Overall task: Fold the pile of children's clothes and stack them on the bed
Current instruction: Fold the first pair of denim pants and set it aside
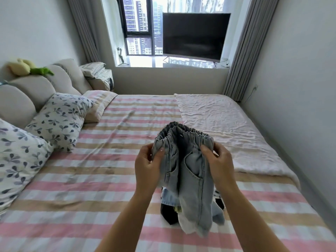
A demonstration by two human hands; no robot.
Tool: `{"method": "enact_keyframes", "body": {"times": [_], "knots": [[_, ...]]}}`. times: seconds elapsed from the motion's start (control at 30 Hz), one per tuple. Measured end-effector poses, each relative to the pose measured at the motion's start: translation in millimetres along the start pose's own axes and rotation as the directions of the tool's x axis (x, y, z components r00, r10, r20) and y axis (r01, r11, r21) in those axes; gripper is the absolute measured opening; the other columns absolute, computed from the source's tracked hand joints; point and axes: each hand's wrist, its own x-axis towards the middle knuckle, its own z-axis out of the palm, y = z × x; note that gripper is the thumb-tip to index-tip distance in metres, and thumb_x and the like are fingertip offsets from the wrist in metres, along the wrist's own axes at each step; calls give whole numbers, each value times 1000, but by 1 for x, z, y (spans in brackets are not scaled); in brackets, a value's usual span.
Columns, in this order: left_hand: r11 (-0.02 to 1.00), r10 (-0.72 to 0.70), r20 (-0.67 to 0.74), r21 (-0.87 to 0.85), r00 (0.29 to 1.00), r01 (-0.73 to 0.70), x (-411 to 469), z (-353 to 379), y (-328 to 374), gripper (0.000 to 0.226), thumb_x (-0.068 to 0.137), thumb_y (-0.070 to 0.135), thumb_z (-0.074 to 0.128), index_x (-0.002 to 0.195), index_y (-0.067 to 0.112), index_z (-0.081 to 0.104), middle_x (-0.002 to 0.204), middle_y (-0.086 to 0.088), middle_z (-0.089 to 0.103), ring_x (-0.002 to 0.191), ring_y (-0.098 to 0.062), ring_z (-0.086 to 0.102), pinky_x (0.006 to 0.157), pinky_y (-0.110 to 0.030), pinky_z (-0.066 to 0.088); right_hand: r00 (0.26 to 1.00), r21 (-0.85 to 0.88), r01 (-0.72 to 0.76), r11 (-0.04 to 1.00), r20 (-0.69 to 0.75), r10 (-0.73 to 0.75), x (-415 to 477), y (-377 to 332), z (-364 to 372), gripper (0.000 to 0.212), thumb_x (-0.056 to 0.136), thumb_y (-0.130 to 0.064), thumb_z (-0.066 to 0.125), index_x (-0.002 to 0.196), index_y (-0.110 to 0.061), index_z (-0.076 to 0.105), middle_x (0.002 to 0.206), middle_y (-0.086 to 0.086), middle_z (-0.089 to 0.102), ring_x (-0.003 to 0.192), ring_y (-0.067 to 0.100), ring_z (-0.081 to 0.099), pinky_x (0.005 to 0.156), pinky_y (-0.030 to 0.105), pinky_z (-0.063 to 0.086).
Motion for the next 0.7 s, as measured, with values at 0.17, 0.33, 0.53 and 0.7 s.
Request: {"method": "enact_keyframes", "body": {"times": [0.17, 0.33, 0.53, 0.7], "knots": [[988, 126, 42, 83, 991, -129, -14, 17, 17, 14, 83, 19, 68, 84, 29, 58, 76, 8, 65, 69, -5, 59, 59, -13, 45, 996, -7, 61, 998, 72, -61, -16, -13, 19, 10, 89, -21, 60, 97, -25, 66, 85, 6, 70, 81, 24, 66, 76, 43, 54], [988, 118, 78, 94, 990, -125, -22, 18, 11, 19, 85, 15, 65, 86, 32, 57, 80, 10, 65, 73, -1, 60, 63, -10, 46, 992, -103, 104, 989, 75, -97, -22, -5, 27, 12, 89, -24, 59, 96, -32, 63, 92, 1, 65, 91, 20, 61, 83, 43, 49], [989, 92, 133, 106, 987, -106, -32, 19, 1, 12, 87, 14, 62, 90, 25, 60, 80, 7, 66, 73, -3, 62, 65, -15, 48, 993, -103, 90, 991, 85, -81, -29, 6, 34, 14, 89, -18, 58, 90, -31, 64, 86, -4, 66, 86, 13, 61, 78, 36, 50], [998, 58, 183, -21, 981, -55, -32, 19, 6, 25, 95, 6, 46, 84, 19, 64, 78, -9, 65, 75, -28, 62, 66, -46, 55, 989, -73, 86, 994, 130, -76, -30, 4, 37, 24, 82, -42, 64, 88, -19, 61, 81, 1, 65, 78, 17, 62, 73, 40, 52]]}}
